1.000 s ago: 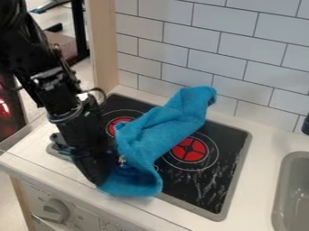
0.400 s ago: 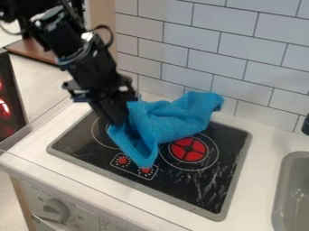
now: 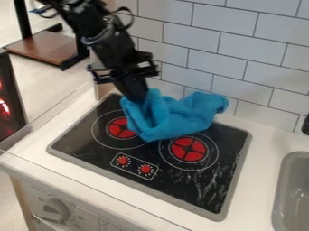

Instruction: Fold the cloth from the bottom to the top

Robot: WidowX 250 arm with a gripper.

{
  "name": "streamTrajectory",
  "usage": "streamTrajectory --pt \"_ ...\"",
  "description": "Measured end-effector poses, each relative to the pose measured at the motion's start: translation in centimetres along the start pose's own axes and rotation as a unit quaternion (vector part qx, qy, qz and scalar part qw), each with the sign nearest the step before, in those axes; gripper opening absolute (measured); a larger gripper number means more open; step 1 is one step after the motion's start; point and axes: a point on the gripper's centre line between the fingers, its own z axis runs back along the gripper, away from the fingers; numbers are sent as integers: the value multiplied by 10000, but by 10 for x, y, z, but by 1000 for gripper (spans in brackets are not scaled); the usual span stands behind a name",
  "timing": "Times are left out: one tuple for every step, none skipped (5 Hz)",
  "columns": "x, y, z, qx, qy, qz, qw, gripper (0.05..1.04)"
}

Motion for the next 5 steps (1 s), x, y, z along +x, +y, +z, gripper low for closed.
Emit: streamTrajectory --pt "21 0 -15 -65 -57 88 9999 49" --pt "34 -10 -34 -102 -24 -25 9999 49" --pt "43 -8 -48 -11 -55 -9 10000 49" --pt "50 -11 -67 69 -22 -153 9999 49" --pt "52 -4 -80 174 -27 -133 9998 49"
